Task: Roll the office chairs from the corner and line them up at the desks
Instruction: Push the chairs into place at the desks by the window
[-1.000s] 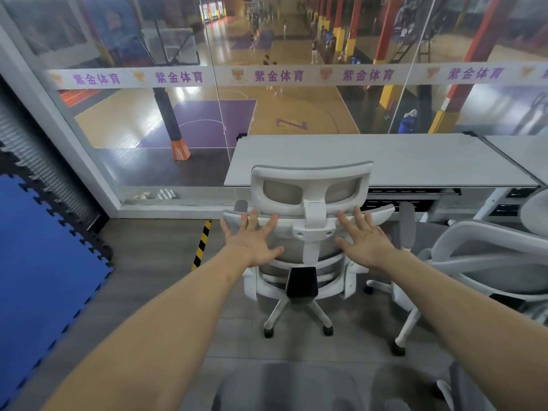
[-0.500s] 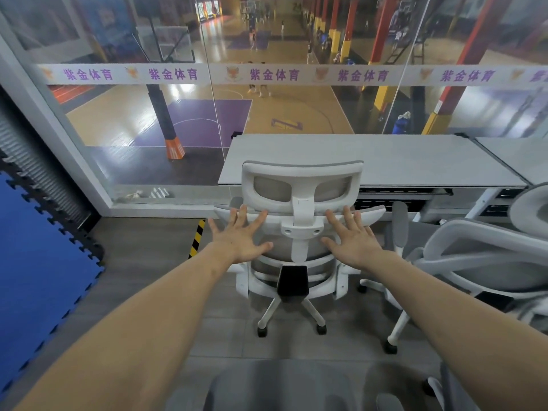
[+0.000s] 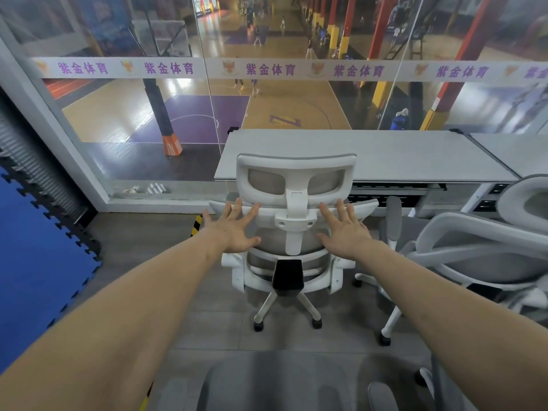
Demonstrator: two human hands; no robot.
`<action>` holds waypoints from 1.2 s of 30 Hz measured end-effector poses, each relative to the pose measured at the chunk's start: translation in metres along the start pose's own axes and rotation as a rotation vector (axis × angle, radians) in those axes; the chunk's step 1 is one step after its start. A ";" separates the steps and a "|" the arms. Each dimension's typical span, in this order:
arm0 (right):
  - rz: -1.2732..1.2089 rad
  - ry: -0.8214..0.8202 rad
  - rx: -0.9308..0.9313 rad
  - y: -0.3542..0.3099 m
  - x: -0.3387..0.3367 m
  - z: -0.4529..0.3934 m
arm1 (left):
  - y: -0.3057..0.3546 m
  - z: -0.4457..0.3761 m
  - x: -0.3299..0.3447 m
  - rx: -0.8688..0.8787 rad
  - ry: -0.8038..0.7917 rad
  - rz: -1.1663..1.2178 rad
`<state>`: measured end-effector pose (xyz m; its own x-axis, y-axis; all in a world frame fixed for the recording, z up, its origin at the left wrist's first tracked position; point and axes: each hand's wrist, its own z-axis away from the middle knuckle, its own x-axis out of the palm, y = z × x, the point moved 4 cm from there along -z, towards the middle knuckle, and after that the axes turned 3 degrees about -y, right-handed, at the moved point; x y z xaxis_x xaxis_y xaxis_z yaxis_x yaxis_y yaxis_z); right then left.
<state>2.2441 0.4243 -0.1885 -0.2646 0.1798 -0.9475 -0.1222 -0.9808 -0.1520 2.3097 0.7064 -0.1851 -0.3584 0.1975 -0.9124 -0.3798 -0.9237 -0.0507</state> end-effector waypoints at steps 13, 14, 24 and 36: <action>-0.088 0.134 -0.055 -0.038 -0.024 0.126 | 0.037 0.163 0.016 -0.074 0.219 0.158; -0.082 0.140 -0.065 -0.041 -0.027 0.140 | 0.041 0.180 0.011 -0.073 0.232 0.161; -0.056 0.231 -0.090 -0.071 -0.029 0.347 | 0.072 0.380 0.021 -0.025 0.331 0.177; -0.118 0.288 -0.017 -0.080 0.036 0.629 | 0.096 0.633 0.104 0.059 0.313 0.241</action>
<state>1.6423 0.5571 -0.0328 0.0324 0.2663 -0.9633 -0.1194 -0.9559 -0.2683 1.6963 0.8460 -0.0275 -0.1695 -0.1411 -0.9754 -0.3682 -0.9090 0.1955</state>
